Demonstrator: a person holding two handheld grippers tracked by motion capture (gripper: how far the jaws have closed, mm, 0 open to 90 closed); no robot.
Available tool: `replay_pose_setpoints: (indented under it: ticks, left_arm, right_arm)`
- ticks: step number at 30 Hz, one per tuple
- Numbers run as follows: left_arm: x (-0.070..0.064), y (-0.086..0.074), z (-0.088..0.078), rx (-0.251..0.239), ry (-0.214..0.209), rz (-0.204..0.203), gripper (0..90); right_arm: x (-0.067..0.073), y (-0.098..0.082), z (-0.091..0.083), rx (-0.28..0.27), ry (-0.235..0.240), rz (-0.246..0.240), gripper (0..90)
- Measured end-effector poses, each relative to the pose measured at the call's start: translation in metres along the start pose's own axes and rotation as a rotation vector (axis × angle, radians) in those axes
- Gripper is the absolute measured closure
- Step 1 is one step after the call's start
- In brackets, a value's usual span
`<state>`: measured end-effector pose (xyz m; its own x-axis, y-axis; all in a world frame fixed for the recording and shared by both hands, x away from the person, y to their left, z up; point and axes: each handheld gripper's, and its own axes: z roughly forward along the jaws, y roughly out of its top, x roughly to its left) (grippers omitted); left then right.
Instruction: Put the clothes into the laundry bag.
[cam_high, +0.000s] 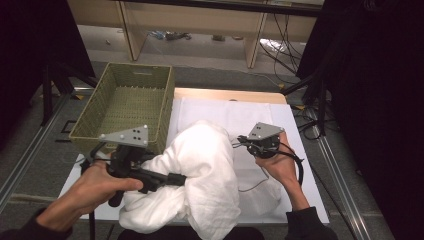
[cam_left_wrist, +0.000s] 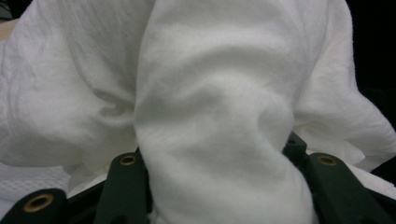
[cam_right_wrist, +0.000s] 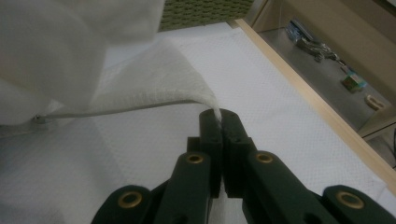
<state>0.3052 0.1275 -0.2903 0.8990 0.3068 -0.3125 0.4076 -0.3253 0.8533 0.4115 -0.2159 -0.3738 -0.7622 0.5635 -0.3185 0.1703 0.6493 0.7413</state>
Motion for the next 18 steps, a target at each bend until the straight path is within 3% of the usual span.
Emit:
replay_pose_setpoints:
  ticks: [2, 4, 5, 7, 10, 13, 15, 17, 18]
  left_arm:
    - [0.005, -0.008, 0.011, 0.007, -0.017, -0.001, 51.7]
    - [0.010, -0.018, 0.025, 0.020, -0.048, -0.032, 51.7]
    - [0.013, -0.027, 0.041, 0.049, -0.061, -0.032, 51.6]
    - [0.014, -0.032, 0.049, 0.066, -0.067, -0.033, 51.4]
    - [0.021, -0.046, 0.081, 0.130, -0.121, -0.031, 50.9]
    - [0.025, -0.055, 0.104, 0.192, -0.141, -0.043, 49.8]
    - [0.030, -0.059, 0.120, 0.230, -0.118, -0.053, 49.3]
    - [0.036, -0.058, 0.133, 0.235, -0.137, -0.067, 49.1]
    - [0.038, -0.057, 0.138, 0.237, -0.132, -0.093, 49.1]
  right_arm:
    - [0.000, 0.001, -0.001, 0.004, -0.015, -0.017, 90.0]
    - [0.001, 0.002, -0.001, -0.005, -0.017, -0.013, 90.0]
    - [0.000, 0.002, -0.002, -0.011, -0.022, -0.016, 90.0]
    - [0.000, 0.002, -0.003, -0.013, -0.020, -0.013, 90.0]
    - [0.001, 0.002, -0.005, -0.015, -0.026, -0.003, 90.0]
    - [0.001, 0.004, -0.007, -0.022, -0.029, -0.028, 90.0]
    - [0.002, 0.006, -0.009, -0.031, -0.030, -0.036, 90.0]
    - [0.004, 0.009, -0.012, -0.036, -0.027, -0.032, 90.0]
    - [0.005, 0.010, -0.014, -0.040, -0.027, -0.030, 90.0]
